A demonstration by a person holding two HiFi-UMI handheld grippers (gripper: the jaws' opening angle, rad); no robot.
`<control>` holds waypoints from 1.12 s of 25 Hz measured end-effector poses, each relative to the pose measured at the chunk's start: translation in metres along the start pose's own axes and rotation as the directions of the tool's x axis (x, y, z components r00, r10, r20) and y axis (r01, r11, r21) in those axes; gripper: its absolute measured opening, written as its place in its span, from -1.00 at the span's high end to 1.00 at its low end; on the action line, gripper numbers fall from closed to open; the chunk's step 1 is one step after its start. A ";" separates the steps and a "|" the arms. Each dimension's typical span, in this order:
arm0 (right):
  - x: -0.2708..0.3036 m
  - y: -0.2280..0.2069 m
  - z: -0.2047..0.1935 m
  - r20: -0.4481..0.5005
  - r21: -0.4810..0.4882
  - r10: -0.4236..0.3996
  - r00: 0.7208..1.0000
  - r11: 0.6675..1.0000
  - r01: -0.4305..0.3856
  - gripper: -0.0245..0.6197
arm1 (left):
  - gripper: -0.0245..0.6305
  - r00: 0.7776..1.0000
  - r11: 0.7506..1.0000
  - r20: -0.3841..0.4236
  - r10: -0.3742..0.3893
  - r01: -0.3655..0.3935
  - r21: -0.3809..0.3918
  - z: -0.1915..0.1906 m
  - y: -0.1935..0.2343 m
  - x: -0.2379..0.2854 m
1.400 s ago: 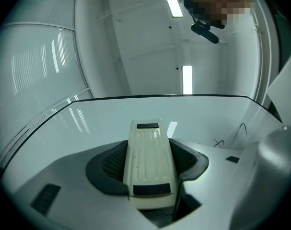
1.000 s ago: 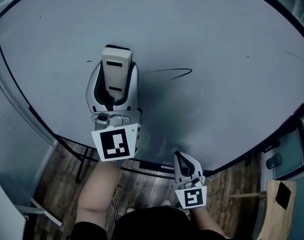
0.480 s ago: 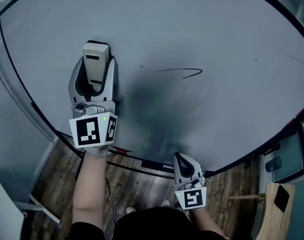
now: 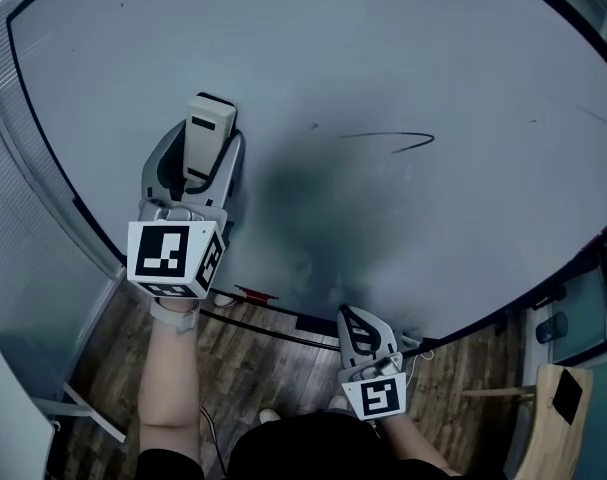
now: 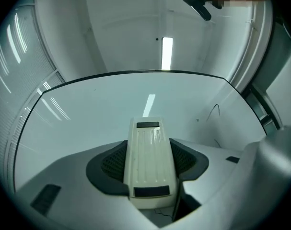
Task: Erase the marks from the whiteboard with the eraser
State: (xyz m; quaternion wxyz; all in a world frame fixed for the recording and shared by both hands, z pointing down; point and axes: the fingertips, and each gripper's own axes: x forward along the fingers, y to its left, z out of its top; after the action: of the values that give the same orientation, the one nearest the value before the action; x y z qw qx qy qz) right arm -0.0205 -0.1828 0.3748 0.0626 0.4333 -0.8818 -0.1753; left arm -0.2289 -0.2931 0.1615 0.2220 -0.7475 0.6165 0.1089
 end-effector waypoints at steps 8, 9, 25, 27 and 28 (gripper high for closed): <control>-0.015 -0.014 -0.003 -0.016 0.000 -0.056 0.998 0.998 0.056 0.84 | 0.13 0.998 0.998 0.017 0.054 -0.053 -0.021 0.008 -0.038 0.005; -0.018 -0.017 -0.005 -0.021 0.000 -0.064 0.998 0.998 0.064 0.84 | 0.13 0.998 0.997 0.015 0.067 -0.066 -0.034 0.008 -0.038 0.004; -0.073 -0.079 -0.020 -0.034 0.004 -0.122 0.992 0.992 0.123 0.84 | 0.12 0.991 0.997 0.122 -0.046 0.052 -0.049 0.049 -0.202 0.022; -0.084 -0.089 -0.024 -0.042 0.004 -0.136 0.990 0.991 0.136 0.84 | 0.12 0.992 0.997 0.101 -0.078 0.077 0.006 0.049 -0.230 0.024; -0.089 -0.094 -0.026 -0.044 0.003 -0.144 0.989 0.989 0.145 0.84 | 0.12 0.992 0.996 0.091 -0.092 0.090 0.027 0.050 -0.243 0.025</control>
State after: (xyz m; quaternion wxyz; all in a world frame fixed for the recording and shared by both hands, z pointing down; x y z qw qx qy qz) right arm 0.1110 -0.1725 0.3681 0.0678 0.5000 -0.8470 -0.1671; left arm 0.0178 -0.2571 0.1550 0.2634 -0.7664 0.5721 0.1260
